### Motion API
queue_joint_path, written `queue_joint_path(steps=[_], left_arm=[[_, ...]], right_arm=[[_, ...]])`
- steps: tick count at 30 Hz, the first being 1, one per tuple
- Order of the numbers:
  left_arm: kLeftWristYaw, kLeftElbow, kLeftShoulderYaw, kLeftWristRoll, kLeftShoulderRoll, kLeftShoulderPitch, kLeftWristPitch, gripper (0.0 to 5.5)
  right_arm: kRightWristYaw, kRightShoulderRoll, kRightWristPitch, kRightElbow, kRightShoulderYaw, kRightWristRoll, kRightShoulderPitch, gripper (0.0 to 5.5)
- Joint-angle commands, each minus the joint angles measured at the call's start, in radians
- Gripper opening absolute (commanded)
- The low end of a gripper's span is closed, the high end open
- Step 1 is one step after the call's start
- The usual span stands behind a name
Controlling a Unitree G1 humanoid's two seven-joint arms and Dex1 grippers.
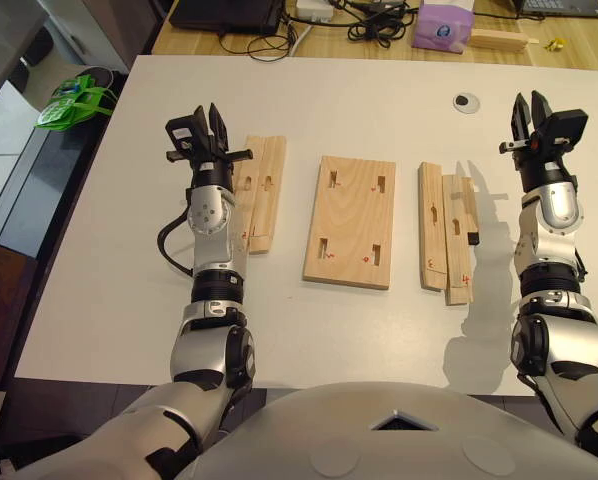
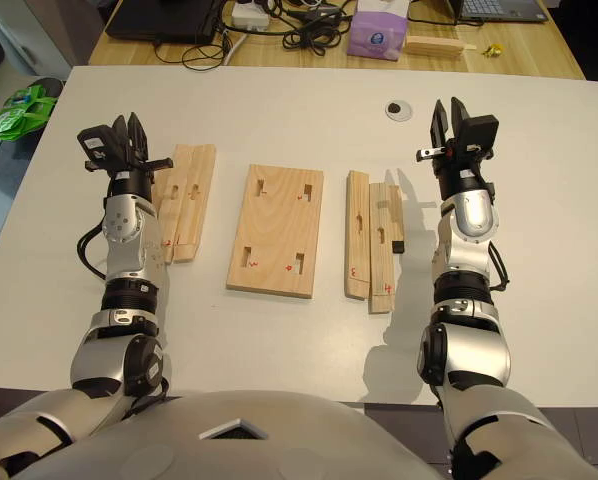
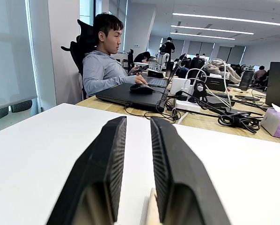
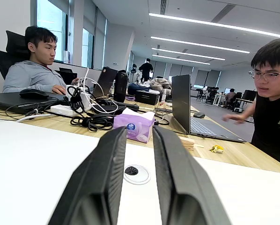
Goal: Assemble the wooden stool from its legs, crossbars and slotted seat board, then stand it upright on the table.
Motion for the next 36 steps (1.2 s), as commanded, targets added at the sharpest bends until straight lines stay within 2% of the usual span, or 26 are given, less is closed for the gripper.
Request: queue_joint_path(steps=[1, 6, 9, 12, 15, 20, 23, 27, 33, 36], left_arm=[[-0.035, -0.033, -0.007, -0.015, 0.02, -0.015, 0.033, 1.28], [-0.074, -0.129, -0.032, -0.002, 0.051, 0.011, 0.11, 2.02], [-0.092, -0.253, -0.042, 0.025, 0.123, 0.089, 0.267, 2.51], [-0.125, -0.357, -0.031, 0.031, 0.198, 0.168, 0.416, 2.51], [-0.138, -0.4, 0.009, -0.008, 0.22, 0.203, 0.469, 2.51], [-0.175, -0.484, 0.133, -0.252, 0.089, 0.177, 0.365, 2.51], [-0.196, -0.501, 0.104, -0.252, 0.053, 0.202, 0.304, 2.51], [-0.192, -0.493, 0.086, -0.247, 0.046, 0.214, 0.325, 2.51], [-0.228, -0.523, 0.079, -0.269, 0.06, 0.225, 0.35, 2.51], [-0.221, -0.518, 0.053, -0.198, 0.09, 0.237, 0.345, 2.51]], right_arm=[[-0.018, 0.009, -0.007, -0.03, -0.011, 0.011, 0.033, 1.04], [-0.034, 0.015, -0.003, -0.059, -0.012, 0.013, 0.059, 1.04], [-0.038, 0.012, 0.0, -0.071, -0.016, 0.015, 0.07, 1.04], [-0.041, 0.011, 0.002, -0.081, -0.018, 0.017, 0.084, 1.04], [-0.047, 0.013, 0.001, -0.093, -0.022, 0.017, 0.097, 1.04], [-0.043, 0.01, 0.01, -0.1, -0.023, 0.019, 0.091, 1.04], [-0.037, 0.003, 0.013, -0.092, -0.024, 0.021, 0.078, 1.04], [-0.036, -0.002, 0.014, -0.09, -0.025, 0.024, 0.076, 1.04], [-0.036, 0.004, 0.015, -0.095, -0.021, 0.024, 0.078, 1.04], [-0.027, -0.005, 0.02, -0.095, -0.022, 0.027, 0.077, 1.04]])
